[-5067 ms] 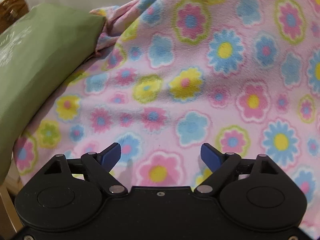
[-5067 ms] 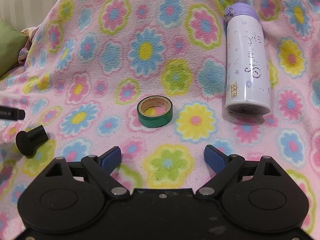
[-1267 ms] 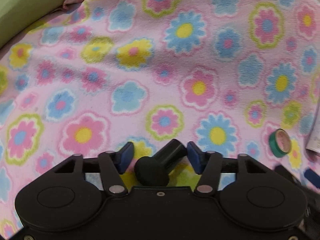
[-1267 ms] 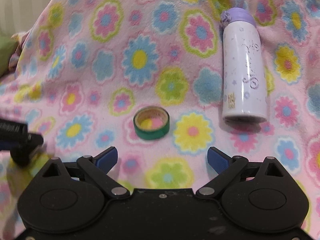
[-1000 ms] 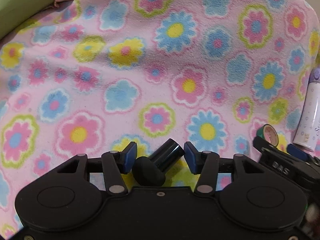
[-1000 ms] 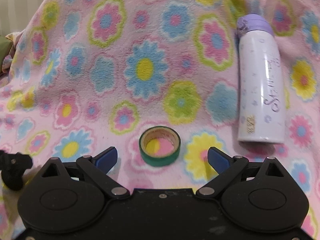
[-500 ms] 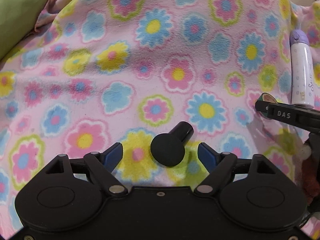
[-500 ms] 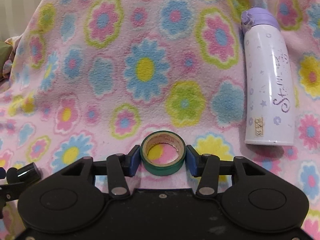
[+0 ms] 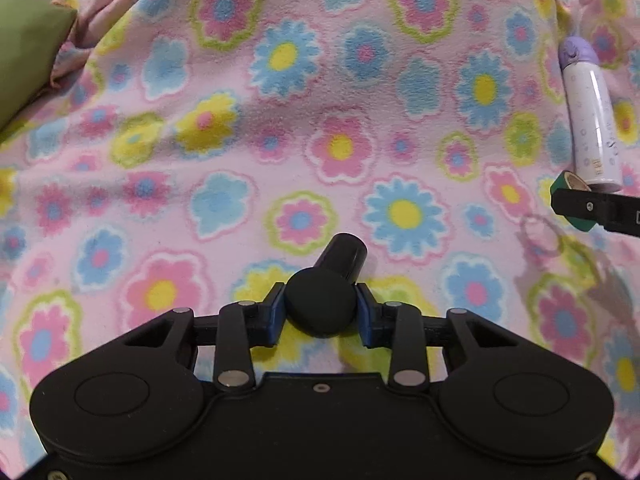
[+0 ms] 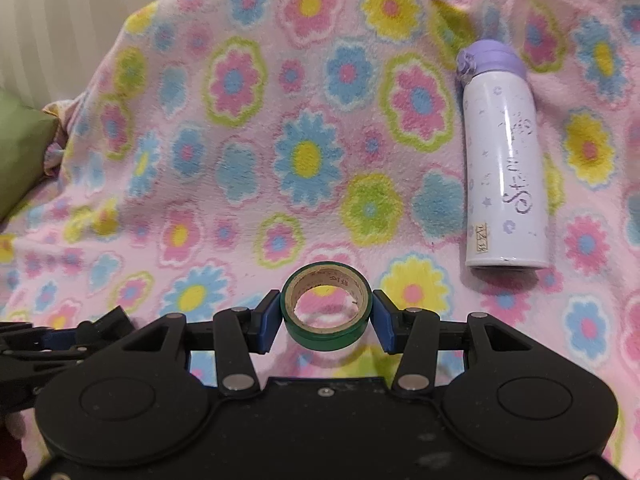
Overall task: Organize soft objects
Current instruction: 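Carry the sponge stick and green tape roll over the woven basket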
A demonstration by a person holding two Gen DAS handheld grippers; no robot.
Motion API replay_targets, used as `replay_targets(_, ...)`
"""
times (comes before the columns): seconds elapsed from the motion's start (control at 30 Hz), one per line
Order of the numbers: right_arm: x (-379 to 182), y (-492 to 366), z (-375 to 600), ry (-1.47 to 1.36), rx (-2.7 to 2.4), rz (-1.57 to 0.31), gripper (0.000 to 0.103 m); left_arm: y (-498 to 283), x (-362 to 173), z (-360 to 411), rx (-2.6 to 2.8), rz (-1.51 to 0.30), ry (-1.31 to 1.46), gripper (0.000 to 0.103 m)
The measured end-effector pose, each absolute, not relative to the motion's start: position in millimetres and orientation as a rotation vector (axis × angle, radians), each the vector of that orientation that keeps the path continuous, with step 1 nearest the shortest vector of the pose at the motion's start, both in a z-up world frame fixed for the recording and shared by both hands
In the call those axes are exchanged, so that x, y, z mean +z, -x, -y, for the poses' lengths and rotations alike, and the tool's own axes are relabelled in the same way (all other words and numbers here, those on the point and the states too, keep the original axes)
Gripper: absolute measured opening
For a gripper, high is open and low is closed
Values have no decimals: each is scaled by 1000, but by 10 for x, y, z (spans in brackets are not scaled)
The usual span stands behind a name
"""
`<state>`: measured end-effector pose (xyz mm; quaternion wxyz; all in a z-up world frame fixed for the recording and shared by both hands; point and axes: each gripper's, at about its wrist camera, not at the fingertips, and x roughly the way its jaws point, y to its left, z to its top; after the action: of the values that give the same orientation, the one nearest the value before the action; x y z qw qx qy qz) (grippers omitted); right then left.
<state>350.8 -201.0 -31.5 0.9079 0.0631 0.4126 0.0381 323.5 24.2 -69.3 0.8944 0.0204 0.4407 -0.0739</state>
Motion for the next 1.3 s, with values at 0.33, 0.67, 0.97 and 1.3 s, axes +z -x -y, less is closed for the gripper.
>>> replay_targets(0.33,13,-3012,2098,-179,83,-860,47,-2873,-389,-159,-137,-940,-2,36)
replay_targets(0.67,504,-2268,2112,-208,117,-799,47,-2213,65,17,-143,-883,15,36)
replay_targets(0.97,932,-1439,2111,-228,155,-729,47,-1576,351,65,-163,-805,46,36)
replay_targets(1.3,1063,-642,2187,-272,148,-732,48,-841,454,42,-189,-765,79,36)
